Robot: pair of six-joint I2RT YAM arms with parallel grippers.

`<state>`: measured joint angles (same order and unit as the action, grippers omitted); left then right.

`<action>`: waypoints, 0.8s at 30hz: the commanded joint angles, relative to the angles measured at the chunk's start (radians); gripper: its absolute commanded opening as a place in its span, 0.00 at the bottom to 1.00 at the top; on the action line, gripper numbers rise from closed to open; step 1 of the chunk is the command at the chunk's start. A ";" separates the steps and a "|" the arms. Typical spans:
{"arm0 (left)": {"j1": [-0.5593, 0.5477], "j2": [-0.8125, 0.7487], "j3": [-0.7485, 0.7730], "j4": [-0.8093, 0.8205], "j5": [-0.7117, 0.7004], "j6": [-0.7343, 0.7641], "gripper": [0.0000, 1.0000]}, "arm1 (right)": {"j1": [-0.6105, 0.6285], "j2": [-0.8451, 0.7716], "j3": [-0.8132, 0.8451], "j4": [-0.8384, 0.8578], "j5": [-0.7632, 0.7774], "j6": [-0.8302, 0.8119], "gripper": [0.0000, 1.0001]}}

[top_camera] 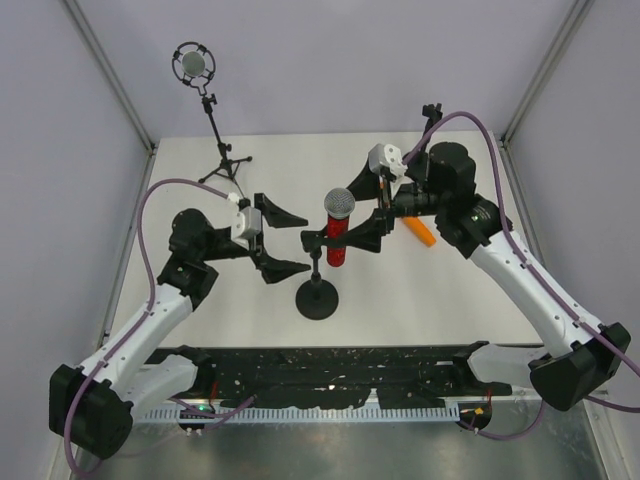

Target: Remove the microphone from the stand

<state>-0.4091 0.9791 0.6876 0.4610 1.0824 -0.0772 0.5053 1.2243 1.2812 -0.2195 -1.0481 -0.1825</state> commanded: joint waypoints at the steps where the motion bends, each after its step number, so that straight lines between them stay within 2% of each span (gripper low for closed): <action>1: 0.006 -0.029 0.066 -0.119 0.037 0.002 0.96 | 0.021 -0.008 0.037 -0.011 0.013 -0.046 0.97; 8: 0.007 -0.036 0.086 -0.174 0.019 0.019 0.93 | 0.030 -0.034 -0.006 0.029 0.016 -0.049 1.00; 24: -0.002 -0.031 0.122 -0.153 -0.096 -0.030 0.77 | 0.029 -0.048 -0.068 0.147 -0.018 0.052 0.72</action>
<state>-0.4091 0.9554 0.7704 0.2813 1.0168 -0.0937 0.5293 1.2083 1.2133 -0.1562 -1.0481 -0.1753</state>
